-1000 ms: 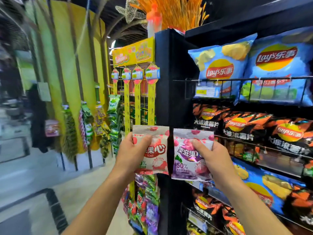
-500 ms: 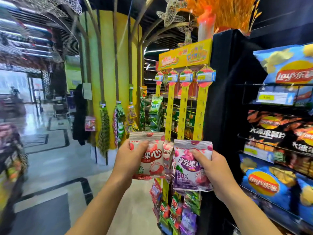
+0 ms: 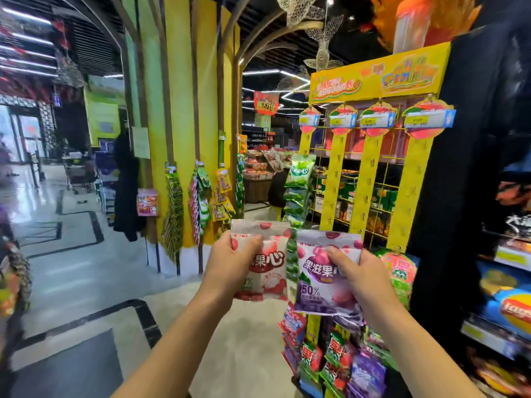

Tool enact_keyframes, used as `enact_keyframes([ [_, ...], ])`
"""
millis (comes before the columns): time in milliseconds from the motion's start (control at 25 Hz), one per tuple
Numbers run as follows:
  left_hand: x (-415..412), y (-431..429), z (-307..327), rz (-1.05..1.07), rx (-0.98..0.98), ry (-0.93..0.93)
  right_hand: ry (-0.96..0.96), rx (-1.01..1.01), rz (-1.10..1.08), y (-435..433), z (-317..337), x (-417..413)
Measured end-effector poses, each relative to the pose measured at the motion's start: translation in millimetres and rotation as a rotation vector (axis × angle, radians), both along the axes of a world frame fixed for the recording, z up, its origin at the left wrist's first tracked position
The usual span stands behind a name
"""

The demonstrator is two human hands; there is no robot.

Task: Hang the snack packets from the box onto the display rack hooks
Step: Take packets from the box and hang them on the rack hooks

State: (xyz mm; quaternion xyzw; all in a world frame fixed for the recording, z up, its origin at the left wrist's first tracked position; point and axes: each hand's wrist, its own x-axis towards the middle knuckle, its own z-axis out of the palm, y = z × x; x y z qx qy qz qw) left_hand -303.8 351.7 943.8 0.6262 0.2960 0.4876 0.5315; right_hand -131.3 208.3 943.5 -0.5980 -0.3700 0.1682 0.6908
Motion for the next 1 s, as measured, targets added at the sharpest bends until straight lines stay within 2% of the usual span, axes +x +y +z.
enact_keyframes([
  [400, 23, 90, -24, -0.076, -0.036, 0.02, 0.056, -0.074, -0.048, 95, -34, 12],
  [680, 87, 167, -30, -0.155, -0.052, 0.077, 0.049, -0.03, -0.13, 172, -61, 79],
  [840, 131, 207, -25, -0.209, -0.017, 0.116, 0.069, -0.055, -0.199, 207, -73, 119],
  [1000, 166, 229, -30, -0.296, -0.06, 0.121, 0.082, -0.09, -0.305, 220, -88, 144],
])
